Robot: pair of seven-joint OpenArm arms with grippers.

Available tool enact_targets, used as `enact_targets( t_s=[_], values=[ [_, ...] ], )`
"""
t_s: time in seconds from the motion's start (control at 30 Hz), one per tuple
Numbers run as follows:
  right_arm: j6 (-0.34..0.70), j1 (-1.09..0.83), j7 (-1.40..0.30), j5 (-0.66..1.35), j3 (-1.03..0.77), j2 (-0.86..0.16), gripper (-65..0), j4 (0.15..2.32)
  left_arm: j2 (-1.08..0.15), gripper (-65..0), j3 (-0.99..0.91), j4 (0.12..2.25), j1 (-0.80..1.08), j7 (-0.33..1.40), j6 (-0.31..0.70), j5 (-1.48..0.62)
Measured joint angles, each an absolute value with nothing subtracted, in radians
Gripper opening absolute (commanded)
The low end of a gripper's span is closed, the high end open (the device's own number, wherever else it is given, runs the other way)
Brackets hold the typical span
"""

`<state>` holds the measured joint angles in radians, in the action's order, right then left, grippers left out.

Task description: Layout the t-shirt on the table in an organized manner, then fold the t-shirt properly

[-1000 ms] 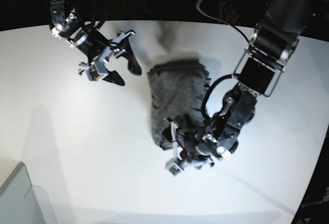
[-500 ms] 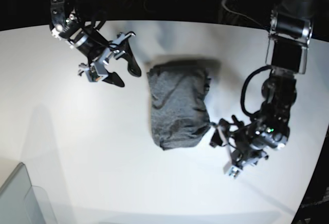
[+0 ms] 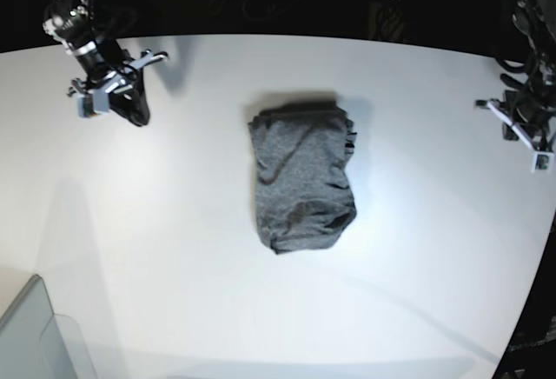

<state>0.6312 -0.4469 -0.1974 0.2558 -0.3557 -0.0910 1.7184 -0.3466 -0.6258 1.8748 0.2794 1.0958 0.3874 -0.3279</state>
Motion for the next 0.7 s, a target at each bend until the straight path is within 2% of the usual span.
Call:
enact_targets(
  t_s=[0.1,0.27,0.33,0.43,0.6,0.7],
  values=[
    [0.632,-0.466,-0.189,0.259,-0.521,-0.016,-65.0,1.724,-0.321,-65.0,-0.674,1.927,0.403,1.117,0.382,-0.304],
    [0.632,-0.477,-0.213,0.260,-0.794,0.113,-65.0,1.720,-0.196,-65.0,-0.793,1.977,0.563,1.092,0.390,-0.311],
    [0.630,-0.474,-0.257,0.260,-0.894,0.147,-65.0,1.711,-0.152,-65.0,-0.822,1.970,0.607,1.103,0.432,-0.301],
    [0.635,-0.474,-0.329,0.269,-0.958,0.152,-65.0,1.655,-0.096,-65.0,-0.860,1.948,0.648,1.059,0.532,-0.306],
    [0.641,-0.466,-0.551,0.262,-0.961,0.112,-65.0,1.428,0.023,-65.0,-0.857,1.726,0.666,0.857,0.557,-0.072],
    [0.628,-0.477,-0.549,0.253,-0.904,0.069,-65.0,1.317,0.033,-65.0,-0.798,1.536,0.639,0.692,0.558,0.017]
  ],
)
